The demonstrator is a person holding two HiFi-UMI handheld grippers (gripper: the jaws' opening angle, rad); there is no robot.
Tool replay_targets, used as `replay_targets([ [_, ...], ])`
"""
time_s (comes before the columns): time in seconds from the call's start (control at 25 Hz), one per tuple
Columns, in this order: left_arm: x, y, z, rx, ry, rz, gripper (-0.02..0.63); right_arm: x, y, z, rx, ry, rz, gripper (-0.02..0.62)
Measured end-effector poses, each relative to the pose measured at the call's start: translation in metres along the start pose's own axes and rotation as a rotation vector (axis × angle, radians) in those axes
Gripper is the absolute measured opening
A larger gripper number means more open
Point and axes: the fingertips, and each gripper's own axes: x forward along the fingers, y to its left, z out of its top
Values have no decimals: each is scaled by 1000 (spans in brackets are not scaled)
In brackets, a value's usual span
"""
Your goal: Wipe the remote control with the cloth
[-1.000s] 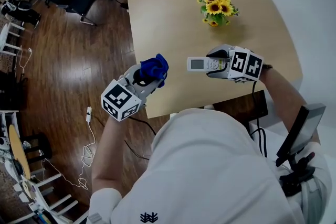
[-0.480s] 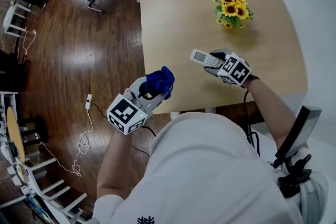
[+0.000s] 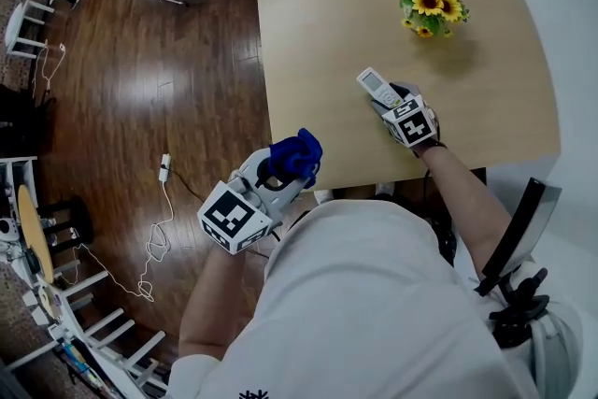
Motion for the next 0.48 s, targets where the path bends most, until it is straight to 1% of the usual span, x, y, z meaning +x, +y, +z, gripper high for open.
replay_targets([
  [0.12, -9, -2, -2, -15, 5, -13, 109, 8, 0, -4, 31, -6, -44, 262],
  [0.24, -24, -3, -15, -21, 9, -31, 109, 19, 8, -13, 64, -3, -75, 262],
  [0.32, -36, -1, -24, -27, 11, -43, 109, 28, 16, -21, 74, 12, -88, 262],
  [0.48, -40, 2, -23, -38, 10, -69, 109, 33, 7, -37, 73, 62, -97, 264],
])
